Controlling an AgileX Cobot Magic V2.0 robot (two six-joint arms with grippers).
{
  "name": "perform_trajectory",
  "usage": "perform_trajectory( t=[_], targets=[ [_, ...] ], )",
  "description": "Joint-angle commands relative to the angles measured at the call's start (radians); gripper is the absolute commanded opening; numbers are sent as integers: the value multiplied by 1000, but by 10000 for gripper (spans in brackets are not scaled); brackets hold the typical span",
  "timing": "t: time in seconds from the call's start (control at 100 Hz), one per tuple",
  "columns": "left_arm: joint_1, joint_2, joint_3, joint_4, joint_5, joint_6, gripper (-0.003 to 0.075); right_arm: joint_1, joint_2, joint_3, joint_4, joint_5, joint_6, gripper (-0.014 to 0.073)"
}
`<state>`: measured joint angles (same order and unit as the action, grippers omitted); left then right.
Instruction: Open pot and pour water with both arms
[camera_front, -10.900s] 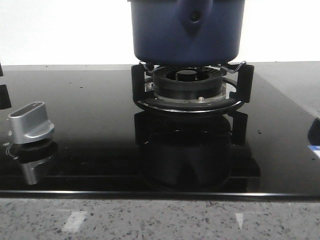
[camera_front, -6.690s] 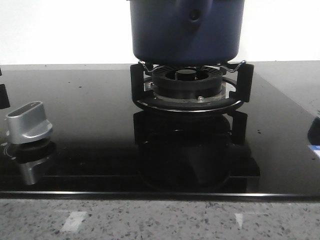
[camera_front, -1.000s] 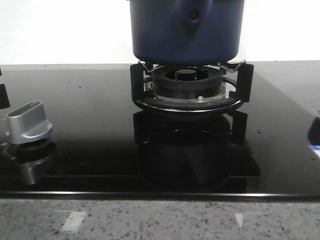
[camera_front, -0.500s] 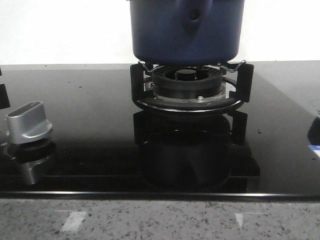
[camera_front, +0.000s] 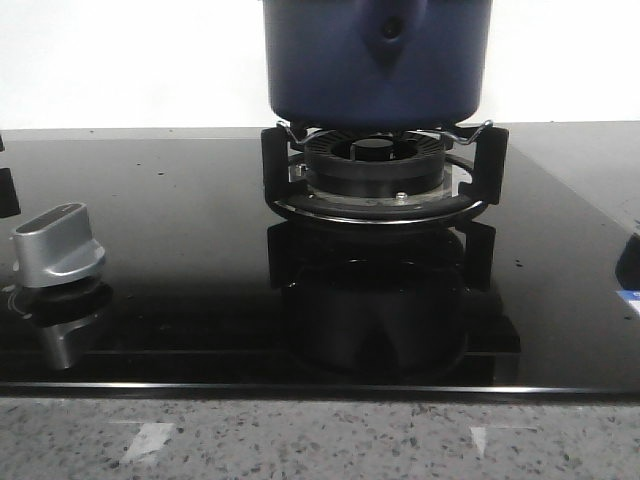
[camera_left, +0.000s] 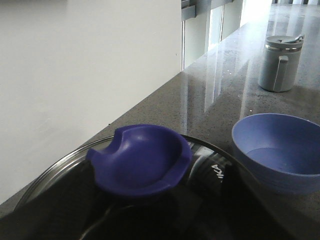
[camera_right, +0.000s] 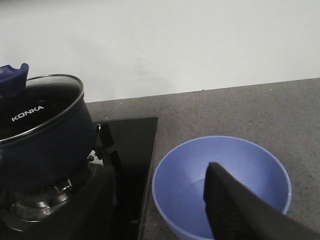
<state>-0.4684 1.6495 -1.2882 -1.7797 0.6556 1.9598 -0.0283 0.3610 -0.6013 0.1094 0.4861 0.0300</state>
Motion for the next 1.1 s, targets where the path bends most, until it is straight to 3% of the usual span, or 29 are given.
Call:
perform_trajectory(
  t=[0.0, 0.57, 0.76, 1.09],
  targets=[
    [-14, -15, -47, -93, 28, -6, 463, 3, 16, -35, -2, -67, -10, 363],
    [-14, 25, -81, -93, 137, -25, 465, 3, 16, -35, 51, -67, -10, 363],
    [-14, 47, -124, -93, 167, -103, 526, 3, 16, -35, 51, -67, -10, 363],
    [-14, 47, -144, -83, 169, -138, 553, 3, 16, -35, 51, -67, -10, 363]
  ],
)
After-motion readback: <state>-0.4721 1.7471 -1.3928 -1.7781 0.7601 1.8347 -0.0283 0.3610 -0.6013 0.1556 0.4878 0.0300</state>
